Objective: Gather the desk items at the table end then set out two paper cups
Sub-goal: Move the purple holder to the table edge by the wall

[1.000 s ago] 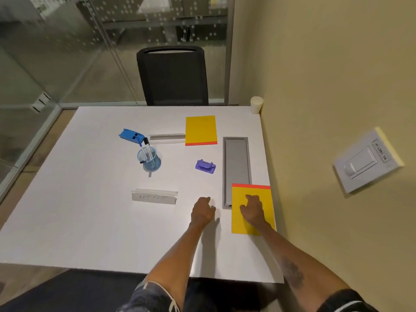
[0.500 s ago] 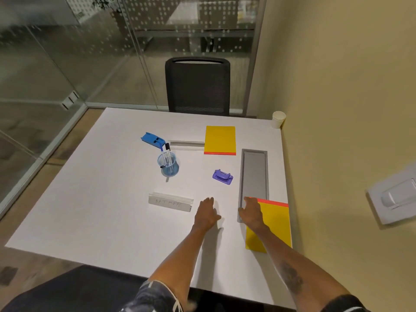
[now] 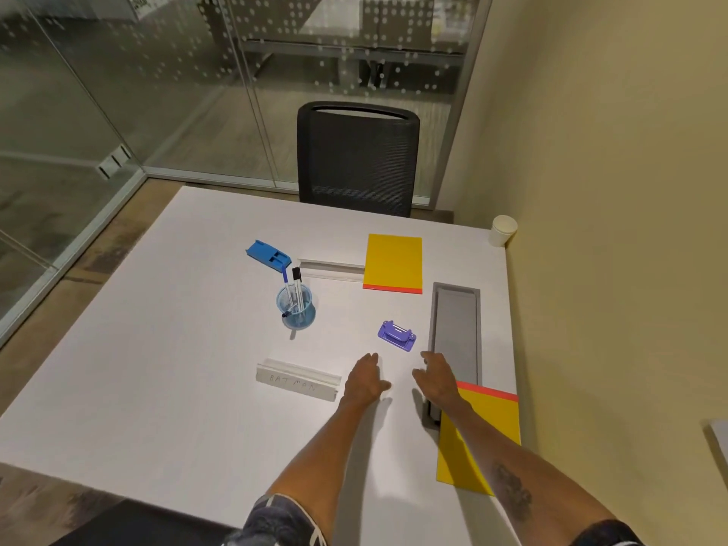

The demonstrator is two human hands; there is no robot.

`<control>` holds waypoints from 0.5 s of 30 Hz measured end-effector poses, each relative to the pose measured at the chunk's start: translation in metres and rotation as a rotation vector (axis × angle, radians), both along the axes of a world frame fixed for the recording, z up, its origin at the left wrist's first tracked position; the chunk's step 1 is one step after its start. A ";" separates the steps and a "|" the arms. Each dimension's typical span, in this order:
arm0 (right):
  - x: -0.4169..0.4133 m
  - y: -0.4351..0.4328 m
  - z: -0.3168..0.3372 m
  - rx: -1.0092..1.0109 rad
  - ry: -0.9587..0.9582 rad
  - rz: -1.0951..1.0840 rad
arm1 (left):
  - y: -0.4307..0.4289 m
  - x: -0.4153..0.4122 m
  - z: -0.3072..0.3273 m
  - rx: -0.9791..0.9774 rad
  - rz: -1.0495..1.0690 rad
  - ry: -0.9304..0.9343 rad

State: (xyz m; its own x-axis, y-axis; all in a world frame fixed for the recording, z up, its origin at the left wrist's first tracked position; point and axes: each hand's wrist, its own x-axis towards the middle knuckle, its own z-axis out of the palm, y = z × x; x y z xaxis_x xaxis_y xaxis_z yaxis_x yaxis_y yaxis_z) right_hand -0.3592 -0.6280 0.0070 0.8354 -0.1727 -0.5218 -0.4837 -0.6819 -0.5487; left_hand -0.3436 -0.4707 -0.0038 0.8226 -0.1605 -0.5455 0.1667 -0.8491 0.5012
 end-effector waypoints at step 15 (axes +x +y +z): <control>0.063 0.002 -0.028 -0.045 0.035 0.015 | -0.001 0.045 -0.040 0.252 -0.244 0.022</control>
